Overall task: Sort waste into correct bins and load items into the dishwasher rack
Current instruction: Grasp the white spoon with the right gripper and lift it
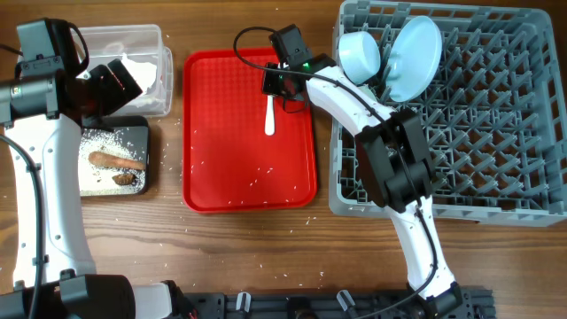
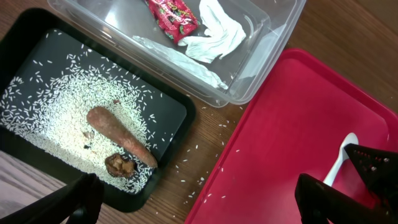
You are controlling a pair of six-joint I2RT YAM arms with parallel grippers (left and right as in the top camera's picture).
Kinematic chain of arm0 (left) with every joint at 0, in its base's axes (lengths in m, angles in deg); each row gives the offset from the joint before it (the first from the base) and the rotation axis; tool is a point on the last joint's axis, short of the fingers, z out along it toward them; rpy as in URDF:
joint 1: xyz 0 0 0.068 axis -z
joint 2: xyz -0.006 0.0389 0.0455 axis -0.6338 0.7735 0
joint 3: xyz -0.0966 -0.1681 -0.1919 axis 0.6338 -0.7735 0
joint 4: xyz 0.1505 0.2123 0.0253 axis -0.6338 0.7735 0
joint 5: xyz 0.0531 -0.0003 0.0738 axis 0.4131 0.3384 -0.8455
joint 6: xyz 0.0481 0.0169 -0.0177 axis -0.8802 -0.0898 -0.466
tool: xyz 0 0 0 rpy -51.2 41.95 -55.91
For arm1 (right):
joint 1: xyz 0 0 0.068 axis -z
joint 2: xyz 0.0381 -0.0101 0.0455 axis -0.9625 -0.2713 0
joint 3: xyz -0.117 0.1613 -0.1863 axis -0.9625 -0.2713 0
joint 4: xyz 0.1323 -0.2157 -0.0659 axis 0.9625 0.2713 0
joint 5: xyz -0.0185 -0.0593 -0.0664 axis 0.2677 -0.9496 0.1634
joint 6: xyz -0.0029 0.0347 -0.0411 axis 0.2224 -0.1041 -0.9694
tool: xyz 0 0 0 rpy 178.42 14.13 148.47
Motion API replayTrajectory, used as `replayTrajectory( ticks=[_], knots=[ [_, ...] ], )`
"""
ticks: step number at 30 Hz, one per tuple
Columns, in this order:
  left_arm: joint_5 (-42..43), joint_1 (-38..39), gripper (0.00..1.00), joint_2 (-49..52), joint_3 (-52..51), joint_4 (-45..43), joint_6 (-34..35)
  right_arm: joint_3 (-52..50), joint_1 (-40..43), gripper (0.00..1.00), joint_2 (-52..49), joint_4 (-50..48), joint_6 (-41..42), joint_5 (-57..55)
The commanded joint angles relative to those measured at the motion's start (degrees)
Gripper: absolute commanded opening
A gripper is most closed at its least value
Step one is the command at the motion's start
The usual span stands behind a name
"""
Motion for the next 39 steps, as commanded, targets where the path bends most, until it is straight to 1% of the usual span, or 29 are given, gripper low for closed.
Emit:
replayTrajectory(
  ticks=[1,3,10,12,13,14,15,19,21,22,26,30,36,39],
  knots=[
    [-0.4,-0.2,1.0,-0.3,0.9,-0.1,0.3,0.3,-0.2,0.36,-3.8,-0.2,0.2,0.4],
    [-0.4,-0.2,1.0,-0.3,0.9,-0.1,0.3,0.3,-0.2,0.36,-4.9,-1.4,-1.6,-0.2],
    [-0.4,-0.2,1.0,-0.3,0.9,-0.1,0.3,0.3,-0.5,0.35,-6.8,-3.0,-2.4,-0.6],
    [-0.4,-0.2,1.0,-0.3,0.9,-0.1,0.3,0.3,-0.7,0.3,-6.8,-2.9,-2.6,-0.6],
    [-0.4,-0.2,1.0,-0.3,0.9,-0.1,0.3,0.3,-0.8,0.26,-6.8,-2.9,-2.6,-0.6],
    [-0.4,-0.2,1.0,-0.3,0.9,-0.1,0.3,0.3,-0.9,0.19,-6.8,-2.9,-2.6,-0.6],
    [-0.4,-0.2,1.0,-0.3,0.9,-0.1,0.3,0.3,-0.9,0.16,-6.8,-2.8,-2.6,-0.6],
    [-0.4,-0.2,1.0,-0.3,0.9,-0.1,0.3,0.3,-1.1,0.13,-6.8,-2.2,-3.5,-0.6],
    [-0.4,-0.2,1.0,-0.3,0.9,-0.1,0.3,0.3,-1.1,0.06,-6.8,-1.5,-3.5,-0.5],
    [-0.4,-0.2,1.0,-0.3,0.9,-0.1,0.3,0.3,-1.1,0.05,-6.8,-1.0,-3.5,-0.3],
    [-0.4,-0.2,1.0,-0.3,0.9,-0.1,0.3,0.6,-1.1,0.05,-6.6,1.8,-3.0,1.9],
    [-0.4,-0.2,1.0,-0.3,0.9,-0.1,0.3,1.6,-1.0,0.05,-5.0,5.5,-3.7,1.2],
    [-0.4,-0.2,1.0,-0.3,0.9,-0.1,0.3,1.6,-1.0,0.04,0.3,8.0,-8.0,-1.0],
    [-0.4,-0.2,1.0,-0.3,0.9,-0.1,0.3,1.6,-0.9,0.05,4.7,9.5,-9.7,-0.9]
  ],
)
